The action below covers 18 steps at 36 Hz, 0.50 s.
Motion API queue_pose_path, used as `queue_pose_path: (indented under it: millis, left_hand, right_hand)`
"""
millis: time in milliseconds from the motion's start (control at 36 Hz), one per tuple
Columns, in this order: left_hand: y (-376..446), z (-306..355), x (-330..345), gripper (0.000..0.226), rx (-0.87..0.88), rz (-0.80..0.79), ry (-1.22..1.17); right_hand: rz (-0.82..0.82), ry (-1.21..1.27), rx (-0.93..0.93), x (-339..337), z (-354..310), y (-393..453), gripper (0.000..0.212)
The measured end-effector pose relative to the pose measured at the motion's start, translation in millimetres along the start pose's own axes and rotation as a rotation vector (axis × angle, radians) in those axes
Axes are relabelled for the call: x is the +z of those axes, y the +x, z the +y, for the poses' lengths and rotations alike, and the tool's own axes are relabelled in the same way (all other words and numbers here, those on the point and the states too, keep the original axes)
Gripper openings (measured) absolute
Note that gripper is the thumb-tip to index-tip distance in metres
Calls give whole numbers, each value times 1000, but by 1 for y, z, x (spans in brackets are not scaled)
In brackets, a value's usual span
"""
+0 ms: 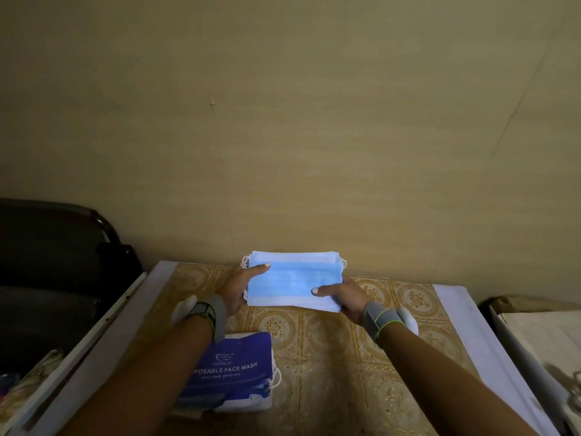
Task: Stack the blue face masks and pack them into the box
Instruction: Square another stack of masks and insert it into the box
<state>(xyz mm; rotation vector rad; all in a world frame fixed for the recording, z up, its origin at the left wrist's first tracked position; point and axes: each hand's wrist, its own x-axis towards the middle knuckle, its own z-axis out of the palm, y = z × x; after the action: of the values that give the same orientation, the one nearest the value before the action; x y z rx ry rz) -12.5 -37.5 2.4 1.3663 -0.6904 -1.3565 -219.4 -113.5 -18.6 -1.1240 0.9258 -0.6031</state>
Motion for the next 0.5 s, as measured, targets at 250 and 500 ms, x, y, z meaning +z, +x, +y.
queue_pose_path:
  millis: [250,500]
  left_hand:
    - [-4,0,6,27,178,205,119]
    - [-7,0,-13,23,230,217,175]
  right_hand:
    - [-91,82,10,9,2,0,33]
    - [-28,96,-33,11,4,8,25]
